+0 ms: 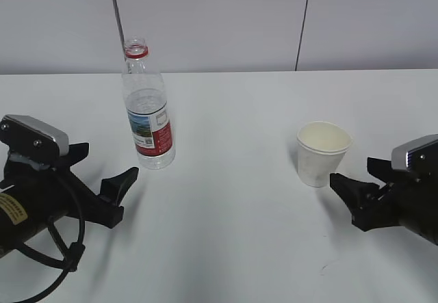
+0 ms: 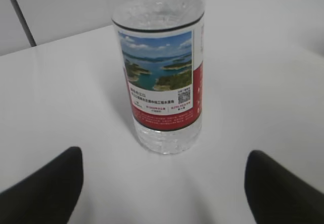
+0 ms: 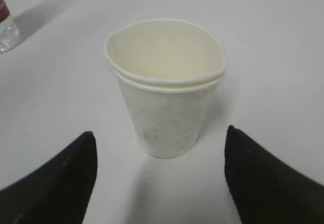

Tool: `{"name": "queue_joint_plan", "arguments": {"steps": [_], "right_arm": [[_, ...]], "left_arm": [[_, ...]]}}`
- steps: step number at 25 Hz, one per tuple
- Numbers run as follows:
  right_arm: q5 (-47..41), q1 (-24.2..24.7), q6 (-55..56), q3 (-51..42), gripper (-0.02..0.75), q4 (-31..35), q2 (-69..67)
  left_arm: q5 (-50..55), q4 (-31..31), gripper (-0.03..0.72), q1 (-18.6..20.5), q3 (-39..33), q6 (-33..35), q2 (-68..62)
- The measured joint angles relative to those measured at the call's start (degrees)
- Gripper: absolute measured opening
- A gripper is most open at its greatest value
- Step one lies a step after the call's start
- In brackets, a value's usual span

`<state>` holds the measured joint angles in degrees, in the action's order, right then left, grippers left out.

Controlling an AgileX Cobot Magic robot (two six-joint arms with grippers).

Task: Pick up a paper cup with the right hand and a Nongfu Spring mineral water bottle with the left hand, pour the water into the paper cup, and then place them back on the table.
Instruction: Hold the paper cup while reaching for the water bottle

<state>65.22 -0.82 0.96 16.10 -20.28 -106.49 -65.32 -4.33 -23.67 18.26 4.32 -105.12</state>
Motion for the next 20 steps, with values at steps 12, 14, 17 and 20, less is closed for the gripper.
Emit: {"name": "queue_joint_plan", "arguments": {"steps": [12, 14, 17, 20], "right_arm": [[0.34, 0.00, -0.42, 0.35, 0.587, 2.69, -2.98], [0.34, 0.00, -0.42, 0.55, 0.588, 2.69, -2.98], [0.34, 0.00, -0.42, 1.60, 0.595, 2.69, -2.98], [0.34, 0.00, -0.54, 3.42, 0.604, 2.06, -3.68]], "left_arm": [[0.00, 0.00, 0.591, 0.00, 0.00, 0.00, 0.00], [0.00, 0.00, 0.590, 0.00, 0.00, 0.00, 0.00], [0.00, 0.00, 0.590, 0.00, 0.00, 0.00, 0.00], [0.00, -0.04, 0.590, 0.00, 0.00, 0.00, 0.00]]}}
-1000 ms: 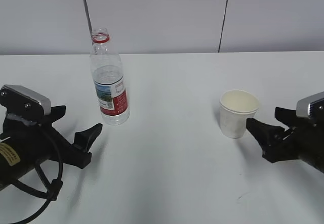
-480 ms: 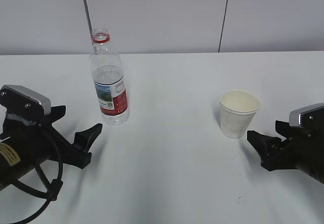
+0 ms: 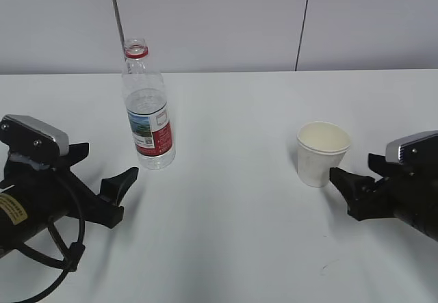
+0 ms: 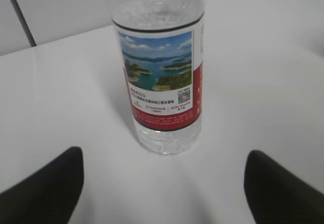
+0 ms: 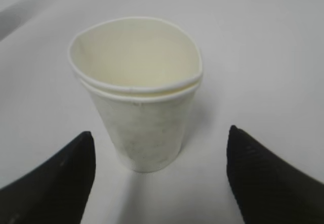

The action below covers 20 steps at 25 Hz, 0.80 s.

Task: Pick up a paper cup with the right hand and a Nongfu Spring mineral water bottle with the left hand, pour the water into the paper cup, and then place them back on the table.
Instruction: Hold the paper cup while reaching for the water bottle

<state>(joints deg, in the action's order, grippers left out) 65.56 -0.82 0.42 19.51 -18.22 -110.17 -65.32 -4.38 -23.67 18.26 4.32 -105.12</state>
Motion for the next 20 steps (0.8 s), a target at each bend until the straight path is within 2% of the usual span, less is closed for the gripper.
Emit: {"name": "queue_joint_plan", "arguments": {"steps": [20], "right_arm": [[0.19, 0.00, -0.42, 13.62, 0.605, -7.45, -11.50]], "left_arm": [[0.00, 0.00, 0.590, 0.00, 0.00, 0.00, 0.00]]}}
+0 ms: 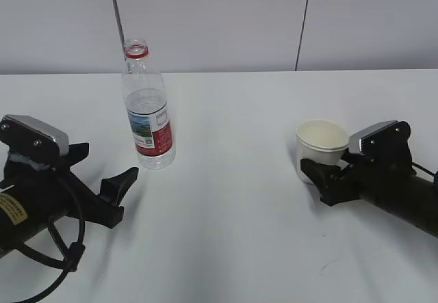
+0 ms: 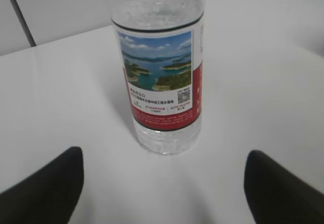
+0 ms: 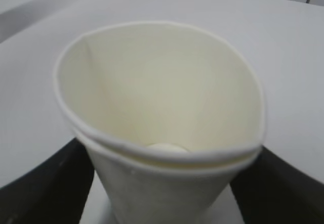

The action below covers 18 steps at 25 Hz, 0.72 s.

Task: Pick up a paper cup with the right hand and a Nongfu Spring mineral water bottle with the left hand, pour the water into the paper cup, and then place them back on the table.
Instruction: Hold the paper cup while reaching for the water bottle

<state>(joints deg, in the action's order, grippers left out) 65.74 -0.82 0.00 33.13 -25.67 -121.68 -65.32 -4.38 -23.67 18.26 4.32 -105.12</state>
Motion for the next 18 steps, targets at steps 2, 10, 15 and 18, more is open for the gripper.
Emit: {"name": "queue_joint_plan", "arguments": {"steps": [2, 10, 15, 18], "right_arm": [[0.00, 0.00, 0.00, 0.89, 0.605, -0.92, -0.30], [0.04, 0.00, 0.00, 3.91, 0.597, -5.00, -2.35], [0.04, 0.00, 0.00, 3.99, 0.575, -5.12, -2.49], [0.04, 0.00, 0.00, 3.99, 0.527, -5.22, -2.49]], "left_arm": [[0.00, -0.02, 0.590, 0.00, 0.00, 0.00, 0.00], [0.00, -0.02, 0.590, 0.00, 0.00, 0.00, 0.00], [0.00, -0.02, 0.590, 0.00, 0.00, 0.00, 0.00], [0.00, -0.02, 0.590, 0.00, 0.00, 0.00, -0.18]]}}
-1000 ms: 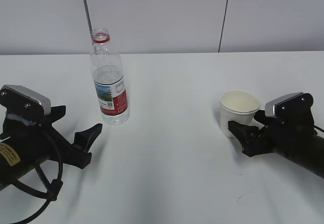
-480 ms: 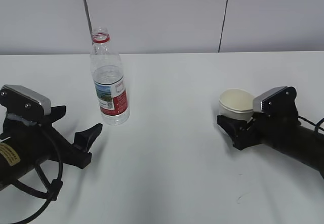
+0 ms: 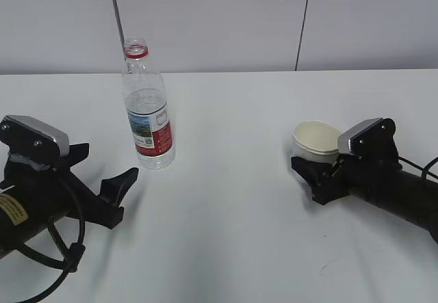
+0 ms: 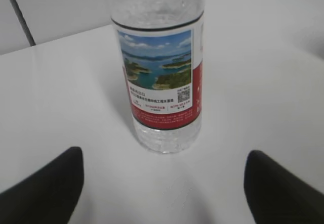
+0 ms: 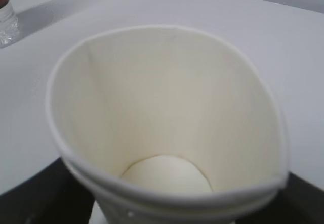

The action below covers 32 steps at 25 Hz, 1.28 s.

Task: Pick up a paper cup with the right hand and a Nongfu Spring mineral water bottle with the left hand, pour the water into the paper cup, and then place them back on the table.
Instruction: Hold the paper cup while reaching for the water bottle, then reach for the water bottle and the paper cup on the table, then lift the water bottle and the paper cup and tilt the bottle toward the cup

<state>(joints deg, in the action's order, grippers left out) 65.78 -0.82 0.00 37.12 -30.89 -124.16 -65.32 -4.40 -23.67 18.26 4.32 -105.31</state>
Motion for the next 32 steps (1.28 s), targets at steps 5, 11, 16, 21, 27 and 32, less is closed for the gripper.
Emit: {"name": "queue_joint_plan", "arguments": {"steps": [5, 11, 16, 21, 27, 32], "right_arm": [[0.00, 0.00, 0.00, 0.00, 0.435, 0.00, 0.00], [0.11, 0.00, 0.00, 0.00, 0.398, 0.00, 0.00], [0.11, 0.00, 0.00, 0.00, 0.392, 0.00, 0.00], [0.11, 0.00, 0.00, 0.00, 0.392, 0.00, 0.00], [0.11, 0.00, 0.00, 0.00, 0.391, 0.00, 0.00], [0.23, 0.00, 0.00, 0.00, 0.391, 0.00, 0.00]], "left_arm": [[0.02, -0.49, 0.590, 0.00, 1.08, 0.00, -1.68], [0.07, -1.89, 0.590, 0.00, 3.95, 0.00, -3.43], [0.01, -2.47, 0.590, 0.00, 7.30, 0.00, -5.26], [0.07, -2.69, 0.590, 0.00, 11.67, -0.02, -8.87], [0.05, -2.26, 0.590, 0.00, 18.34, -0.02, -12.53], [0.11, 1.03, 0.589, 0.00, 22.95, -0.02, -15.77]]}}
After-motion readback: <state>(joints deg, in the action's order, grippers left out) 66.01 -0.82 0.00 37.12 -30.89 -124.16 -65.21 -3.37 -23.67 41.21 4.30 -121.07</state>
